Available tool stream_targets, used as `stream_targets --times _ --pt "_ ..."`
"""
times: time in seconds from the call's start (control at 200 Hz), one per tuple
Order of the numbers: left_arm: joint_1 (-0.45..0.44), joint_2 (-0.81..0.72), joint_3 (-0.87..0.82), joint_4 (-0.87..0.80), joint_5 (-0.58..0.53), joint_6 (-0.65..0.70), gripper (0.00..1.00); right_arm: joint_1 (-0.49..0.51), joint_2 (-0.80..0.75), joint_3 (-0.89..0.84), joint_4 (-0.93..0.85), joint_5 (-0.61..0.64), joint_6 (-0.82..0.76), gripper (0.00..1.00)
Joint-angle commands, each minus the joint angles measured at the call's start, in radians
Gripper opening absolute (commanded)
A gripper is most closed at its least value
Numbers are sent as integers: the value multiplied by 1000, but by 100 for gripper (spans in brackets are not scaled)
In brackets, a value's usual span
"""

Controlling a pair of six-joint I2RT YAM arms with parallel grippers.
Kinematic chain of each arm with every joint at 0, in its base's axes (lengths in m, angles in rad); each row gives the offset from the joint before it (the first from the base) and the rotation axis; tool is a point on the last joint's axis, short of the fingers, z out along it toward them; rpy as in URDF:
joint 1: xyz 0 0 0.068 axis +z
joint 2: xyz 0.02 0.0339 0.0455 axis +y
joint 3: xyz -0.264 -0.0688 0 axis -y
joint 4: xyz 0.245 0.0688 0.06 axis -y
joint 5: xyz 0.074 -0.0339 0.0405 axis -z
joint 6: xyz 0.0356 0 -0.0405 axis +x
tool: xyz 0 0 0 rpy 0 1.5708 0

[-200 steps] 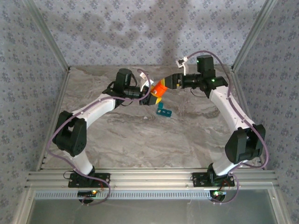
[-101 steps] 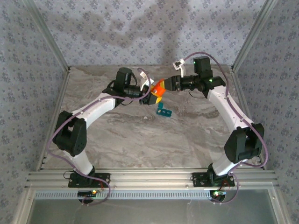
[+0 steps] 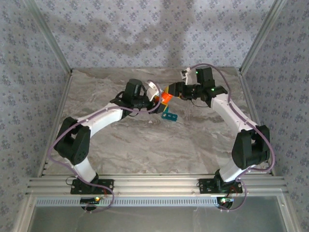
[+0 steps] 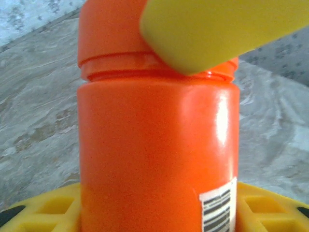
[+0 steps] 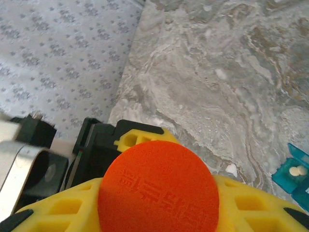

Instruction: Sort the pills into containers

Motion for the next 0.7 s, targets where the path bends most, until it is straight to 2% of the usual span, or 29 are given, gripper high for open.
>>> stream_targets --times 0.0,0.145,0.23,0.375,0.49,0.605,0.695 --pt "-53 -82 -7 140 -22 66 0 23 7 -14 63 91 114 30" --pt "-57 -77 -9 148 -27 60 0 27 5 -12 67 94 124 33" --pt "-55 -73 -11 146 -21 60 0 15 -2 2 60 91 123 38" --pt "-32 -60 -9 162 23 24 0 -22 -35 27 46 80 115 63" --pt "-14 -54 -8 179 59 -7 0 -50 -82 23 46 68 103 77" --pt "2 -47 -4 196 107 -40 0 -69 -125 8 44 57 100 86" --pt "15 -40 6 201 161 -67 0 -79 -147 -4 39 38 19 89"
